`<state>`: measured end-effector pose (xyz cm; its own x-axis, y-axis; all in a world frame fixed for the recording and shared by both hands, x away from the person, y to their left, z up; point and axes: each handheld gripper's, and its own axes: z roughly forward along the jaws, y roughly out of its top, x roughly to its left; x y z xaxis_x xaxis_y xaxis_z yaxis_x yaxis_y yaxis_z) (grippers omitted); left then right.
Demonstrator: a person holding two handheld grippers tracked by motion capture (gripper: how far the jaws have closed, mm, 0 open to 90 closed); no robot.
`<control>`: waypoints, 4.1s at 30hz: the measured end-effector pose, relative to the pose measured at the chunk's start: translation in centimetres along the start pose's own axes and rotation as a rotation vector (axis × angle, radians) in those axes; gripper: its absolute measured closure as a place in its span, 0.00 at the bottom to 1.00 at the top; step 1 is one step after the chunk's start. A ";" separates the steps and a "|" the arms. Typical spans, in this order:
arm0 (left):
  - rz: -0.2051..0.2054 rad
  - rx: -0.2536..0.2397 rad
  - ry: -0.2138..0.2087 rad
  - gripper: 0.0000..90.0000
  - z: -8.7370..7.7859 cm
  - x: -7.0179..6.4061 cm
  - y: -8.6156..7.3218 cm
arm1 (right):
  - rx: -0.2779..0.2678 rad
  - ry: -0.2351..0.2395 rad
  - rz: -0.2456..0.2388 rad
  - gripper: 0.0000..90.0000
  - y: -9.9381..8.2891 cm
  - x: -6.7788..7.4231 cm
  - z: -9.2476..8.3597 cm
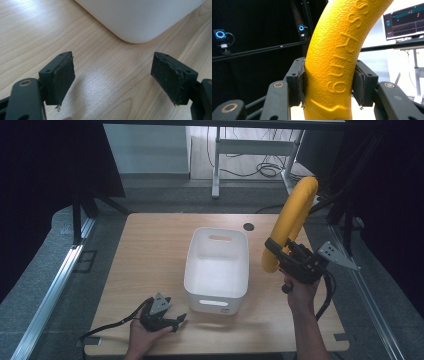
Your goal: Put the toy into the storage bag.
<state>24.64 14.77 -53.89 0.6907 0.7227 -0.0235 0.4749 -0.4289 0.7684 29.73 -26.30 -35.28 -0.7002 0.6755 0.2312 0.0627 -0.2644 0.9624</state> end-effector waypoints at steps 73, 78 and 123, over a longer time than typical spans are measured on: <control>0.009 0.018 -0.002 0.21 0.1 0.1 -0.1 | -0.034 0.103 -0.036 0.55 -3.6 11.3 9.5; 0.004 0.014 -0.001 0.21 0.1 0.1 -0.1 | -0.033 0.102 -0.018 0.55 -4.3 11.5 9.6; 0.006 0.011 0.001 0.21 0.1 0.1 0.0 | 0.036 0.038 0.046 0.54 -10.3 12.9 10.1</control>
<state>24.71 14.80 -53.96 0.6928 0.7209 -0.0183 0.4772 -0.4392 0.7612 27.20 -7.95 -40.78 -0.7225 0.6362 0.2708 0.1211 -0.2691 0.9555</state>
